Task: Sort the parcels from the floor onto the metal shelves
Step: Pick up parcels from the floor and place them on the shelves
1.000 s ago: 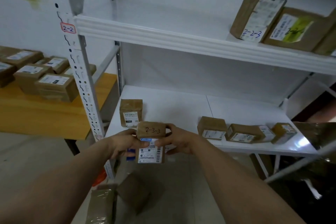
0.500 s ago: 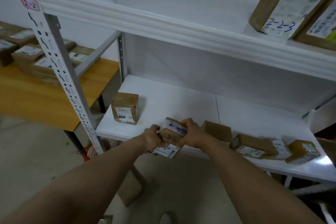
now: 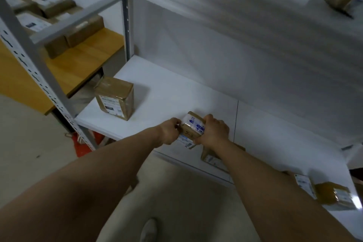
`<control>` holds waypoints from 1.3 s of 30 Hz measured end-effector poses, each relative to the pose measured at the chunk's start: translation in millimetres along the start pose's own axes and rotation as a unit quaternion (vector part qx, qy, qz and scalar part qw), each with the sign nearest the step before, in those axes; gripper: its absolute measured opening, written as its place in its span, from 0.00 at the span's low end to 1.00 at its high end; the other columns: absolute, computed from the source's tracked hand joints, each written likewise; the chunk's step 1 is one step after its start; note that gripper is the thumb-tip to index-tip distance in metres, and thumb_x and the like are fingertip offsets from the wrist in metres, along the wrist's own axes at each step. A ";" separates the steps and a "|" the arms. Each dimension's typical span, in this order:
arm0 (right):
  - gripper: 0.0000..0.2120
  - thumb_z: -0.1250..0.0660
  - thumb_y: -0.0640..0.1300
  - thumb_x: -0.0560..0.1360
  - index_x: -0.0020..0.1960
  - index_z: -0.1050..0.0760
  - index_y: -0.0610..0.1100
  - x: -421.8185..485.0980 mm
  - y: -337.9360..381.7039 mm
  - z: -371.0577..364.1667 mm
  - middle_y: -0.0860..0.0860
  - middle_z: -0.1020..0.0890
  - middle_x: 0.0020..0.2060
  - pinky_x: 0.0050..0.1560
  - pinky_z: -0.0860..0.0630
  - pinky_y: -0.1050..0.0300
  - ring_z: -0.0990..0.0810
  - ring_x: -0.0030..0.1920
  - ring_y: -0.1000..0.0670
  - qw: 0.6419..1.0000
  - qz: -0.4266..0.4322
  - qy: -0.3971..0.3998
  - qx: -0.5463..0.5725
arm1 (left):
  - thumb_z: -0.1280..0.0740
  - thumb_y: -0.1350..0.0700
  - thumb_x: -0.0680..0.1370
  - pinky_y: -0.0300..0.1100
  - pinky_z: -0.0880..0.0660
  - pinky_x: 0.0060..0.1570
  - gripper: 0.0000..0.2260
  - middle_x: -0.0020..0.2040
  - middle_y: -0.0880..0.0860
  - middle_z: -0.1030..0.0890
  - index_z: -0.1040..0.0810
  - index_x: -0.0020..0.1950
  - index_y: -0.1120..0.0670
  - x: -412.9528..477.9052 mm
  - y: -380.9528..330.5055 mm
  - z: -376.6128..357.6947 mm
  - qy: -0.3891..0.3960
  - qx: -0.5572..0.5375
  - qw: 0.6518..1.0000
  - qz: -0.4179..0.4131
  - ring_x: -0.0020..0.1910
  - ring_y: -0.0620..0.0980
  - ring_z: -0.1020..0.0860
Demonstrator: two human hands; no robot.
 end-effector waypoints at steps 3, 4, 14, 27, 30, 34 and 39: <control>0.35 0.21 0.62 0.59 0.55 0.37 0.50 12.9 -7.2 -18.1 0.48 0.22 0.52 0.54 0.32 0.50 0.26 0.54 0.44 1.000 0.013 0.012 -0.019 | 0.44 0.68 0.80 0.49 0.23 0.50 0.25 0.68 0.60 0.28 0.38 0.76 0.54 16.8 11.7 -12.1 0.010 -0.011 1.000 0.021 0.54 0.56 0.27; 0.34 0.22 0.61 0.61 0.54 0.38 0.50 15.5 -10.0 -23.8 0.47 0.22 0.52 0.53 0.33 0.50 0.26 0.53 0.44 1.000 0.017 0.015 -0.021 | 0.44 0.68 0.80 0.52 0.23 0.55 0.25 0.67 0.60 0.28 0.38 0.76 0.54 21.2 15.8 -16.8 0.014 -0.012 0.999 0.028 0.55 0.56 0.27; 0.30 0.25 0.57 0.66 0.58 0.37 0.49 23.8 -22.0 -42.9 0.45 0.23 0.57 0.60 0.36 0.47 0.30 0.60 0.42 0.998 0.035 0.041 -0.027 | 0.41 0.68 0.77 0.53 0.21 0.56 0.28 0.68 0.59 0.30 0.40 0.76 0.51 46.2 35.5 -39.7 0.033 -0.017 0.998 0.054 0.59 0.59 0.26; 0.51 0.20 0.59 0.62 0.76 0.44 0.50 -8.8 -30.7 -38.8 0.42 0.32 0.68 0.68 0.38 0.44 0.36 0.69 0.40 0.995 -0.009 0.078 -0.059 | 0.36 0.64 0.77 0.50 0.22 0.55 0.30 0.71 0.58 0.31 0.42 0.77 0.52 32.5 35.5 -49.5 0.078 0.001 0.996 0.040 0.56 0.53 0.28; 0.46 0.21 0.54 0.65 0.75 0.42 0.50 -26.9 -14.1 -29.1 0.43 0.32 0.66 0.66 0.36 0.45 0.35 0.67 0.40 0.997 -0.013 0.059 -0.045 | 0.34 0.64 0.76 0.47 0.22 0.48 0.37 0.75 0.57 0.35 0.48 0.80 0.49 19.6 34.6 -40.9 0.066 -0.011 0.997 0.039 0.60 0.54 0.28; 0.37 0.24 0.44 0.69 0.73 0.39 0.48 -61.2 15.2 -12.7 0.42 0.31 0.66 0.64 0.34 0.46 0.34 0.66 0.40 1.000 -0.022 0.014 0.002 | 0.36 0.65 0.78 0.47 0.21 0.50 0.36 0.77 0.55 0.37 0.48 0.80 0.49 -6.8 27.3 -29.2 0.059 0.010 0.998 0.027 0.63 0.53 0.28; 0.31 0.32 0.44 0.76 0.76 0.41 0.45 -114.0 50.4 -18.1 0.39 0.32 0.71 0.70 0.35 0.44 0.36 0.72 0.36 0.997 -0.048 0.037 0.045 | 0.42 0.67 0.80 0.47 0.21 0.51 0.30 0.73 0.57 0.31 0.44 0.79 0.49 -58.7 18.7 -14.9 0.067 0.066 0.996 0.003 0.64 0.55 0.28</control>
Point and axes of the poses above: each hand's wrist, its own x-axis towards the middle knuckle, its own z-axis out of the back of the hand, y = z × x, the point moved 8 cm from there along x, towards the middle knuckle
